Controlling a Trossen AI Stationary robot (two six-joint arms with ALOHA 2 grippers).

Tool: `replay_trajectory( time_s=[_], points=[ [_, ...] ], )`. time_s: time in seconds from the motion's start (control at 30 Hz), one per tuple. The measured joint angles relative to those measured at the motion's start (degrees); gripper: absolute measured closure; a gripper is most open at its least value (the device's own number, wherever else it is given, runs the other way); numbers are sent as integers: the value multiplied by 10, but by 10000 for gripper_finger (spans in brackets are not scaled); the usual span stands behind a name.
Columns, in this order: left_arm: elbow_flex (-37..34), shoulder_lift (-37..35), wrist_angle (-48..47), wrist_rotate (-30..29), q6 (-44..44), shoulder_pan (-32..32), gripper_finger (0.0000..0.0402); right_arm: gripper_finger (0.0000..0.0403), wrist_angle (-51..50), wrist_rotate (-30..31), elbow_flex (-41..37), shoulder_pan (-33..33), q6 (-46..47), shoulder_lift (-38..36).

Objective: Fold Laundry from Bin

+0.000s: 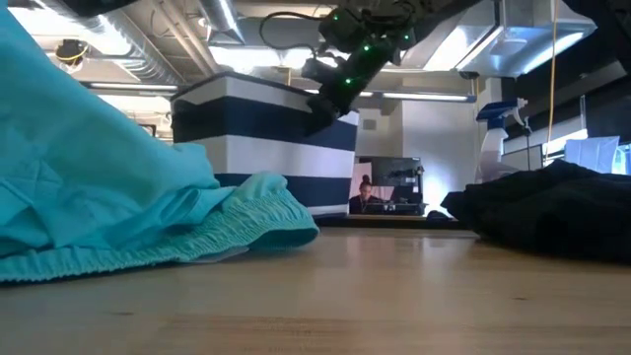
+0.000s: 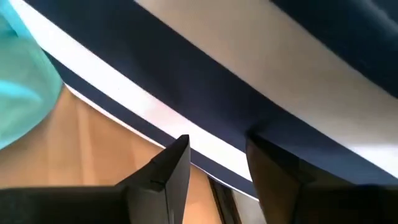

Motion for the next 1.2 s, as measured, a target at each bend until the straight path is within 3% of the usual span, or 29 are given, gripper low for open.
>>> replay_trajectory(
  time_s=[0.17,0.3,0.37,0.6,0.83,1.03,1.2],
  points=[
    [0,0,-41,-26,-11,9,396,244,-30,-85,0,0,-1,-9],
    [0,-9,-67,-42,-25,8,396,244,-72,-188,0,29,-14,-11],
    [0,-15,-70,-55,-26,5,396,244,-70,-206,0,50,-30,-11],
    [0,-49,-64,-136,-9,6,396,244,53,-140,0,101,-125,20],
    [1,-68,-59,-175,-4,10,396,244,201,-64,0,74,-154,69],
    [1,-74,-59,-180,-6,24,396,244,296,-40,1,18,-104,94],
    [1,-74,-60,-203,-6,34,396,244,287,-33,1,-23,-34,93]
  ],
)
